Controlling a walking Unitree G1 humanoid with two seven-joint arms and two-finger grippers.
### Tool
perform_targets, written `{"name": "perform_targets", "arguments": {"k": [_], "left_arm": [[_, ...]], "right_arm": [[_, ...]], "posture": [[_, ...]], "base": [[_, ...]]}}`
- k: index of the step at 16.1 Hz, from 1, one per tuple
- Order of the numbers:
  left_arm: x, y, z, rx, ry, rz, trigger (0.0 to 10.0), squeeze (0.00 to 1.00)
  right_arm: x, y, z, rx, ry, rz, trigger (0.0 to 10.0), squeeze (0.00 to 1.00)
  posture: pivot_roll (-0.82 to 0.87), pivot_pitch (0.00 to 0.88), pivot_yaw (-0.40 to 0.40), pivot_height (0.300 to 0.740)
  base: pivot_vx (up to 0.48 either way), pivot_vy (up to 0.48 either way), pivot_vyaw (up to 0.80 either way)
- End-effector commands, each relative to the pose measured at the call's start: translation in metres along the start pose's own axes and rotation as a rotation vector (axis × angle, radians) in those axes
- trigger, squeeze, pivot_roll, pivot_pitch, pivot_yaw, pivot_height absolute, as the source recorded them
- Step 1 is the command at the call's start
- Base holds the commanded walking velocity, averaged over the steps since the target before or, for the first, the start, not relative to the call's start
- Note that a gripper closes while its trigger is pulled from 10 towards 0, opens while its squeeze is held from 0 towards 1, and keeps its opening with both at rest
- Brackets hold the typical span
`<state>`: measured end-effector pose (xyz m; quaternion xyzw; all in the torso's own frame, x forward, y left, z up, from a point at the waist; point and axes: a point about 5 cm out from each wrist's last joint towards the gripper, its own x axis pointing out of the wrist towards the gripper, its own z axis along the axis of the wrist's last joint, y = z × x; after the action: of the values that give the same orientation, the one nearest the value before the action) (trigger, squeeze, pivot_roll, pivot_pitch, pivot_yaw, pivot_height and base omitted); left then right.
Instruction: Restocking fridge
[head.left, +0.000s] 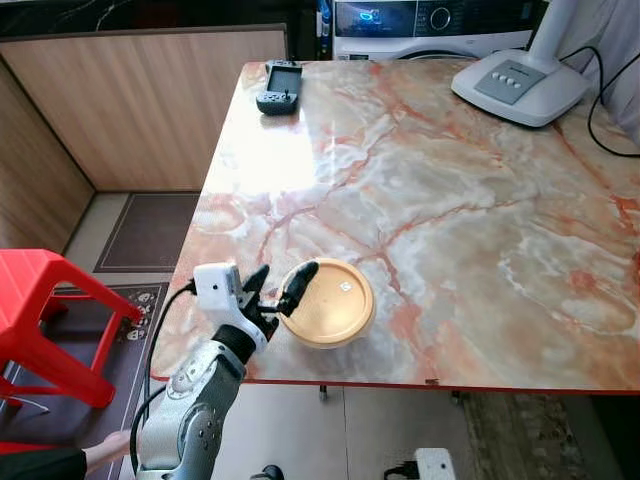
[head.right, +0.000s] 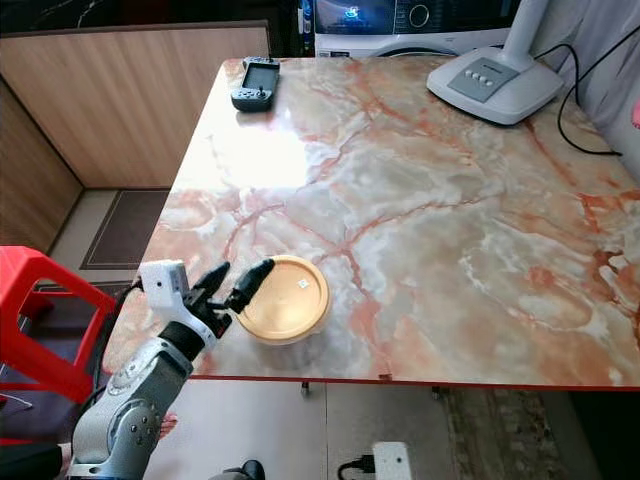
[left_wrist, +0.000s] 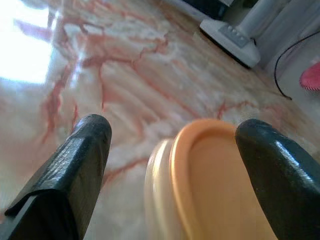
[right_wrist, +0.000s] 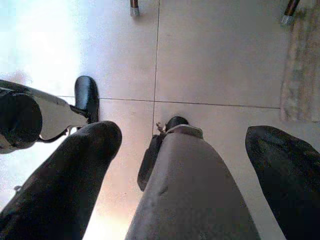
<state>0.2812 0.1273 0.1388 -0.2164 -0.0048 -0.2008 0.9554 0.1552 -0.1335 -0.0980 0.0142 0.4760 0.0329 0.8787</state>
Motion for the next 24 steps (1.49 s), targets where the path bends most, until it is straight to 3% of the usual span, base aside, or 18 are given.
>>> {"name": "perform_targets", "arguments": {"k": [1,4,5,6,9,13,20,24], "left_arm": [[-0.001,0.002,-0.007,-0.017,0.04,-0.008,10.0,0.0],[-0.001,0.005,-0.01,-0.033,0.054,-0.014,10.0,0.0],[0.002,0.006,-0.011,-0.048,0.058,-0.028,10.0,0.0],[0.004,0.006,-0.012,-0.066,0.058,-0.043,10.0,0.0],[0.008,0.006,-0.014,-0.075,0.073,-0.067,10.0,0.0],[0.009,0.006,-0.015,-0.083,0.073,-0.081,10.0,0.0],[0.009,0.007,-0.019,-0.186,0.077,-0.111,10.0,0.0],[0.014,0.008,-0.017,-0.26,0.07,-0.15,9.7,0.0]], "right_arm": [[-0.003,0.002,-0.013,0.008,0.042,0.001,10.0,0.0],[-0.001,-0.022,-0.001,0.01,0.022,-0.024,10.0,0.0],[-0.004,-0.042,0.0,0.013,0.018,-0.04,10.0,0.0],[-0.006,-0.051,-0.003,0.015,0.02,-0.048,10.0,0.0],[-0.013,-0.069,-0.012,0.019,0.028,-0.095,10.0,0.0],[-0.017,-0.092,-0.007,0.019,0.016,-0.238,10.0,0.0],[-0.016,-0.094,0.0,0.042,0.005,-0.26,10.0,0.0],[-0.015,-0.088,-0.004,0.0,0.014,-0.24,10.0,0.0]], "posture": [[0.1,0.163,-0.001,0.74],[0.1,0.164,-0.002,0.74],[0.1,0.165,-0.006,0.74],[0.1,0.165,-0.006,0.74],[0.09,0.163,-0.005,0.74],[0.09,0.161,-0.007,0.74],[0.08,0.163,-0.011,0.74],[0.07,0.161,-0.011,0.74]], "base": [[0.0,0.0,0.0],[0.0,0.0,0.0],[0.0,0.0,0.0],[0.0,0.0,0.0],[0.0,0.0,0.0],[0.0,0.0,0.0],[0.0,0.0,0.0],[0.0,0.0,0.0]]}}
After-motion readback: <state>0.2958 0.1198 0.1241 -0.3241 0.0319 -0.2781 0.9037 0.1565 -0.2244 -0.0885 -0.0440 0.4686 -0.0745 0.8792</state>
